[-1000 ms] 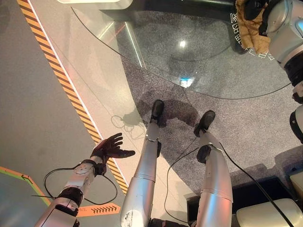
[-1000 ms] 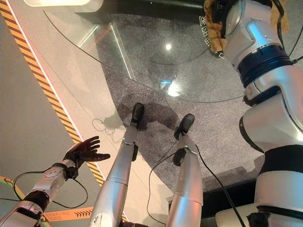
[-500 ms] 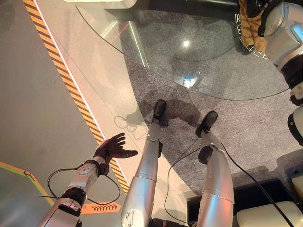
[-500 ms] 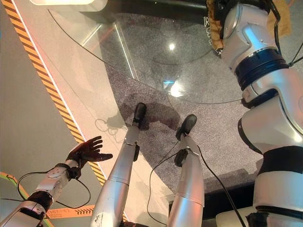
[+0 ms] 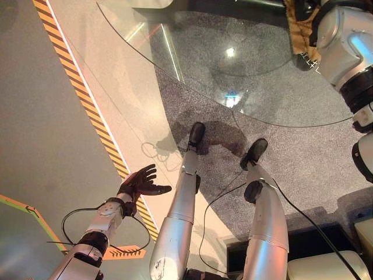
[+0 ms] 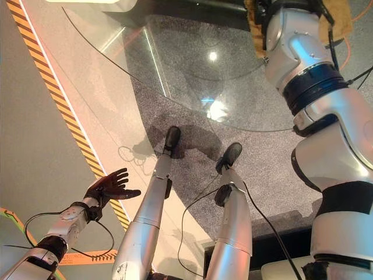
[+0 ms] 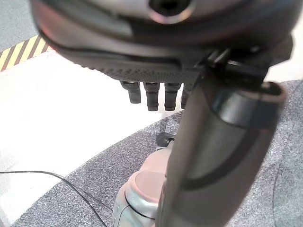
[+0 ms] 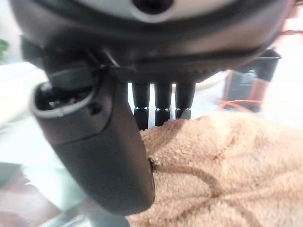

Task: Wipe the table with a cloth and put it in the basket.

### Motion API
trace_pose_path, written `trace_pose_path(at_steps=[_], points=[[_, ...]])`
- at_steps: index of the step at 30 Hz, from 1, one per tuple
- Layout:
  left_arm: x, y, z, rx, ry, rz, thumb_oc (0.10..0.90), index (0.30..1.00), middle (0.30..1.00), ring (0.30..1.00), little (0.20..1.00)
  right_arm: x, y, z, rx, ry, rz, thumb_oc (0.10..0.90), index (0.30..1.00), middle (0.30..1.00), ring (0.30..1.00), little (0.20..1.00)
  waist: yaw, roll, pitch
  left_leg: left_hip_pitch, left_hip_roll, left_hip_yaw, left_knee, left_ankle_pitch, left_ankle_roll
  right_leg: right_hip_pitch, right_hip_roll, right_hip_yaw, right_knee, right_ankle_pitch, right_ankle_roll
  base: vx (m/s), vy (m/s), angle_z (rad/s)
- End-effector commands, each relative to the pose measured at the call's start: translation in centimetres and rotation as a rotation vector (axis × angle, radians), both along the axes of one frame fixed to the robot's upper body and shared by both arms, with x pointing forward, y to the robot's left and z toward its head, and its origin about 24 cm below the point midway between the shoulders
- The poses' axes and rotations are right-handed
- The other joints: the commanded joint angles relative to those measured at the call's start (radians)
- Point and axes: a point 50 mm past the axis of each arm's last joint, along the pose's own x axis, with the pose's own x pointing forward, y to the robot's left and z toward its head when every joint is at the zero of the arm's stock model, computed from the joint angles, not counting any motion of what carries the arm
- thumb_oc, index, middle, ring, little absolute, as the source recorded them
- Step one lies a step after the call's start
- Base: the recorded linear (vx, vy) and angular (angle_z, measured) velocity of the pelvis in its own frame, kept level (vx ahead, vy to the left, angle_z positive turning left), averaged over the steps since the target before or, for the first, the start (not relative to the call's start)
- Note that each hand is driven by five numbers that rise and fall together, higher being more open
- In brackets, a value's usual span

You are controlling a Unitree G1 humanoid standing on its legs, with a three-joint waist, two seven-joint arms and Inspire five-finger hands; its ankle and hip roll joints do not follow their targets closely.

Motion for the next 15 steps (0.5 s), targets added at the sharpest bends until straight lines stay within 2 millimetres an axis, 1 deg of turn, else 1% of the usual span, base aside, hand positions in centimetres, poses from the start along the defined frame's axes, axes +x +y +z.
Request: trace_pose_path(at_steps=[1,6,12,15], points=[[-2.9,2.1,-1.8,0.048,0.080,0.045,0.800,0.900,0.900,0.900,0.900,-2.8,8.4,3.1,-0.127,-0.184,0.314,0.100,0.300,0.300,0.300,0.200,0.043,-0.006,-0.004,-0.013,-0.062,0.071,0.074,-0.055,0.106,0.099,-0.008,0.007,-0.092,0.025,0.073,0.01,0.010,0.05],[-3.0,2.3,-1.8,0.055,0.080,0.049,0.800,0.900,0.900,0.900,0.900,-3.2,9.8,2.8,-0.145,-0.190,0.362,0.100,0.300,0.300,0.300,0.200,0.048,-0.009,-0.004,-0.017,-0.064,0.066,0.084,-0.059,0.108,0.102,-0.011,0.002,-0.089,0.026,0.075,0.01,0.002,0.05],[-3.4,2.4,-2.0,0.058,0.084,0.047,0.800,0.900,0.900,0.900,0.900,-3.5,10.8,2.4,-0.163,-0.178,0.407,0.100,0.300,0.300,0.300,0.200,0.051,-0.011,-0.004,-0.014,-0.068,0.063,0.094,-0.063,0.110,0.109,-0.010,0.003,-0.087,0.025,0.076,0.01,-0.006,0.05],[-3.2,2.4,-1.9,0.060,0.080,0.047,0.800,0.900,0.900,0.900,0.900,-3.8,11.4,2.0,-0.181,-0.175,0.430,0.100,0.300,0.300,0.300,0.200,0.051,-0.010,-0.004,-0.016,-0.069,0.064,0.098,-0.064,0.112,0.106,-0.013,0.003,-0.083,0.026,0.078,0.00,-0.005,0.05]])
